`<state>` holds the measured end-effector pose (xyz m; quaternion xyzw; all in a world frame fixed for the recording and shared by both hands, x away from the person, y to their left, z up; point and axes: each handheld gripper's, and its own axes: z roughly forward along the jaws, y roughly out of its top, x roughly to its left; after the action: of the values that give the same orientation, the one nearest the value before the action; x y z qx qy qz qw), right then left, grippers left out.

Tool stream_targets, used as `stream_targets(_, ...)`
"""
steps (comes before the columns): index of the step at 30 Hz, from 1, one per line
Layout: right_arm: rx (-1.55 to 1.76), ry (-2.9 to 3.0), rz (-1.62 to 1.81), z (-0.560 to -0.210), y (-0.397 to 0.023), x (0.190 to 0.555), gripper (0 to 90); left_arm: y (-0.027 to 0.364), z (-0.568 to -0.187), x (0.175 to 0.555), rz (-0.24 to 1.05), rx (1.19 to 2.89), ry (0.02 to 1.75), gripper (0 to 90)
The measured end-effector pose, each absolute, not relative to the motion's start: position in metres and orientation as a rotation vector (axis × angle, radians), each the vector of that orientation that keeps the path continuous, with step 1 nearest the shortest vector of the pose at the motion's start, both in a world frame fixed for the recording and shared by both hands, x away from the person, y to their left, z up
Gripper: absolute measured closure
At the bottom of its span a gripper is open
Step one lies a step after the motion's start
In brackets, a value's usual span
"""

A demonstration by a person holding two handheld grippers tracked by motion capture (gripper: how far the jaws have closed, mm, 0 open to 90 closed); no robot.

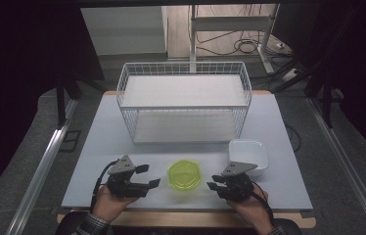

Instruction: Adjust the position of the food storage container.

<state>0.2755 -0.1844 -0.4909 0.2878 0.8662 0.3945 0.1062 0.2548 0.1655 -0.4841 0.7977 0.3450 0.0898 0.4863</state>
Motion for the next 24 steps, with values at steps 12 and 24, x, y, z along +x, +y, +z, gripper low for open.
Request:
stream_targets(12,0.853,2.399,1.198,-0.477,-0.218,0.279,38.7,0.062,-0.461,0.293,0.18,2.101,0.613,89.9)
stream_targets(24,0.867,2.4,1.226,-0.476,-0.227,0.281,35.2,0.016,-0.476,0.309,0.184,2.246,0.598,90.0)
